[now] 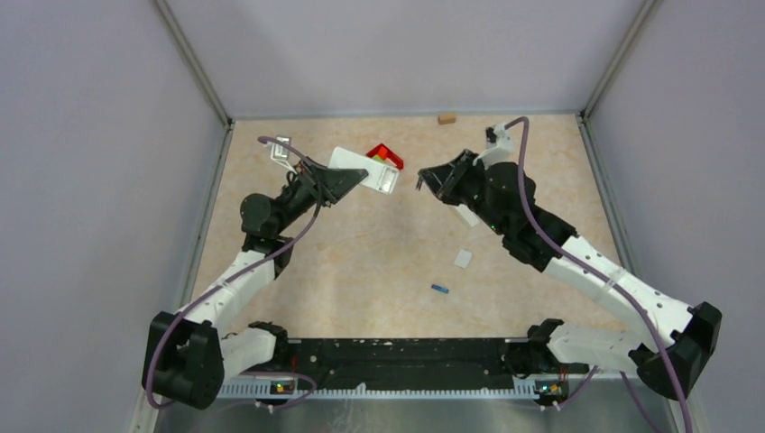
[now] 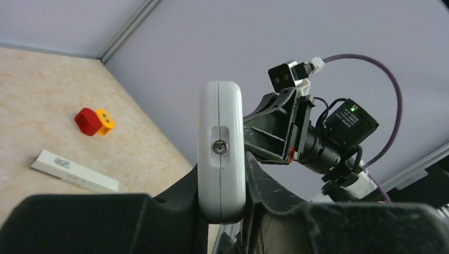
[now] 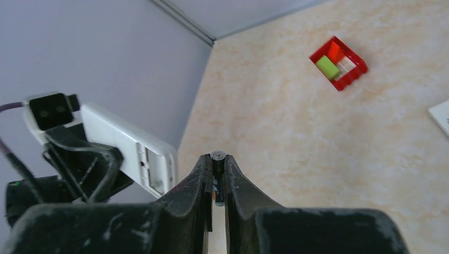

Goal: Load the batteries into the remote control

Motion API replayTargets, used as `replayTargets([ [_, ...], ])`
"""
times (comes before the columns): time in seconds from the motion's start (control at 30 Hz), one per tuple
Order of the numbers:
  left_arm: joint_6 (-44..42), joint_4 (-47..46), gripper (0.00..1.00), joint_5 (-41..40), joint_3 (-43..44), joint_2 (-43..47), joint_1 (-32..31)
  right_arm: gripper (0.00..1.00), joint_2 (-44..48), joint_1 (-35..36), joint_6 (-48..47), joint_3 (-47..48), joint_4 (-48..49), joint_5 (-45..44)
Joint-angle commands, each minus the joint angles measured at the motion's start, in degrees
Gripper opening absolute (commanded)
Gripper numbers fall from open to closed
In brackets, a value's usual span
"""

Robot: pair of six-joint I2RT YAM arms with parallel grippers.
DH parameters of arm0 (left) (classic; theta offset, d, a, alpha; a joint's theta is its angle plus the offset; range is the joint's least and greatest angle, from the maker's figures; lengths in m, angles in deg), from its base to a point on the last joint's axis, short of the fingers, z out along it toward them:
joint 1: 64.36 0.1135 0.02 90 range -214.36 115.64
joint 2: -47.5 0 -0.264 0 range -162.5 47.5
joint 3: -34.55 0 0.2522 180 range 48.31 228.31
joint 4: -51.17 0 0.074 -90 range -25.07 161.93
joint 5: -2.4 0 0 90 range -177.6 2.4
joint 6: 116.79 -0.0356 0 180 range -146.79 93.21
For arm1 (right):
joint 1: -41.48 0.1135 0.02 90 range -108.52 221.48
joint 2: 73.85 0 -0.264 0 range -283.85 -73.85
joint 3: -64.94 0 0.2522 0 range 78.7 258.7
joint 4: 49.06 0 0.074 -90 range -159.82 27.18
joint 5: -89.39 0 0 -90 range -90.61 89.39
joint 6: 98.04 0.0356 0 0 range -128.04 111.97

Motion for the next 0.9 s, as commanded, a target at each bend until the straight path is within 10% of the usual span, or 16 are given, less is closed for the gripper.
replayTargets([
  [0.0,11.19,-15.08,0.0,-4.39,-0.87,-2.25,-1.79,0.0,-0.04,0.62,-0.44,3.77,13.19,3.96],
  [0.5,22.08,-23.07,0.0,-11.16,-3.14,-7.2,-3.08,0.0,-5.87,3.78,1.28,11.26,14.64,6.01],
  [0.87,22.91,-23.25,0.0,-13.03,-3.98,-7.31,-3.35,0.0,-14.45,12.16,-3.85,25.0,-4.4,-13.89],
])
